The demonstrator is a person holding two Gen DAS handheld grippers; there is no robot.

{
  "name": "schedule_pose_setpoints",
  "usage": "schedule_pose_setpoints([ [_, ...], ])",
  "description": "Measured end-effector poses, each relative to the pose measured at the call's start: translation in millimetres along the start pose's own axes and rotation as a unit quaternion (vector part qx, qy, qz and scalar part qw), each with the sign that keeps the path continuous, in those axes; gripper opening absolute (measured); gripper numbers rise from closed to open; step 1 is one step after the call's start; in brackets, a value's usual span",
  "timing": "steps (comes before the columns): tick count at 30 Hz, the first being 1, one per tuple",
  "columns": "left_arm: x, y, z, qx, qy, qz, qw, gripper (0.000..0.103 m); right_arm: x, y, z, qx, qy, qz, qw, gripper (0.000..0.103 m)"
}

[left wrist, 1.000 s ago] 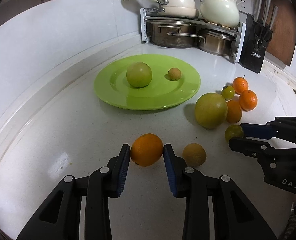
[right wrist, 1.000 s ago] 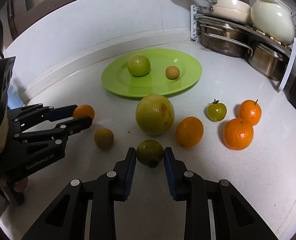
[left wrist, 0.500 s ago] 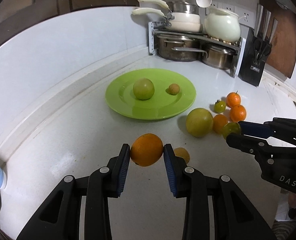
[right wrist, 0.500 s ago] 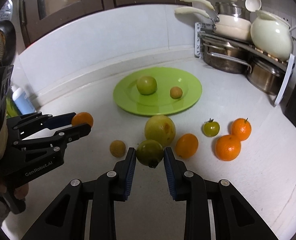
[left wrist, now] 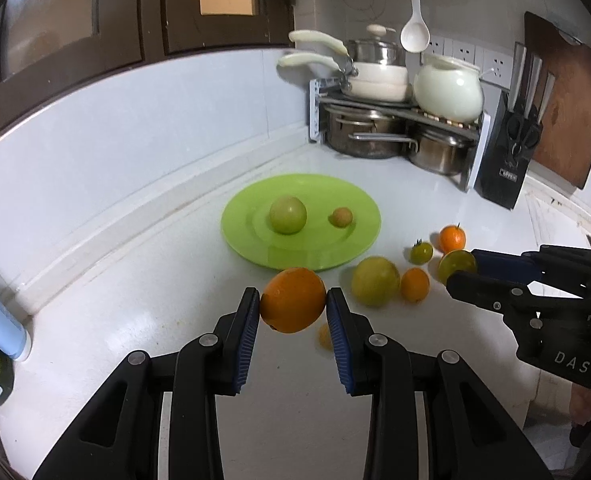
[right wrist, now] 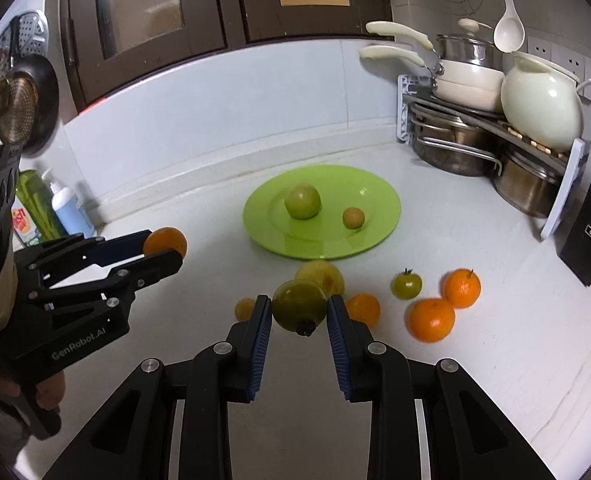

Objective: Organize fruits
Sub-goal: 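Carry the mandarin onto the green plate with the left tool while the right tool places the tomato there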

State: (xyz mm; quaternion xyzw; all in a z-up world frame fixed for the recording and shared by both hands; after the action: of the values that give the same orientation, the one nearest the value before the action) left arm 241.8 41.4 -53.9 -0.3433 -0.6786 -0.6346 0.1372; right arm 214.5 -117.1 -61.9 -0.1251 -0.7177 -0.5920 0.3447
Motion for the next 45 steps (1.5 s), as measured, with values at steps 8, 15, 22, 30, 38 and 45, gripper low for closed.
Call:
schedule_pose_setpoints([
  [8, 0, 15, -9, 0.010, 0.019, -0.018, 0.9996, 0.034, 2, 23, -12, 0.014, 0.008, -0.019, 1.000, 0.030],
  [15, -8, 31, -14, 0.019, 0.032, -0.027, 0.9989, 0.034, -5, 44, -25, 0.030, 0.013, -0.030, 0.999, 0.030],
  [22, -15, 55, -23, 0.014, 0.046, -0.043, 0.9979, 0.034, -14, 69, -37, 0.045, 0.016, -0.043, 0.998, 0.030],
  [30, -33, 83, -31, 0.017, 0.047, -0.043, 0.9978, 0.034, -35, 95, -54, 0.061, 0.023, -0.048, 0.997, 0.030],
  [38, -67, 109, -27, 0.022, 0.044, -0.026, 0.9984, 0.034, -77, 117, -70, 0.066, 0.043, -0.025, 0.997, 0.030],
  [45, -111, 123, -15, 0.035, 0.041, 0.005, 0.9985, 0.034, -120, 133, -83, 0.074, 0.061, -0.003, 0.995, 0.030],
])
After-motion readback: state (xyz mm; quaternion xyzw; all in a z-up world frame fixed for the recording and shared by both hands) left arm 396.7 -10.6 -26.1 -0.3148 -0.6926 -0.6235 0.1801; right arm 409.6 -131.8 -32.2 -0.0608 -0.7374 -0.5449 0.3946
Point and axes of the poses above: each gripper's, at about its wrist camera, not at the fingertips, and x roughly against the way its jaws point, z to its left, y to its top, the point moved 2 cm from there along -x, roughly the way its jaws point, and after that the axes turned 14 degrees about x, right-handed, at the moved point
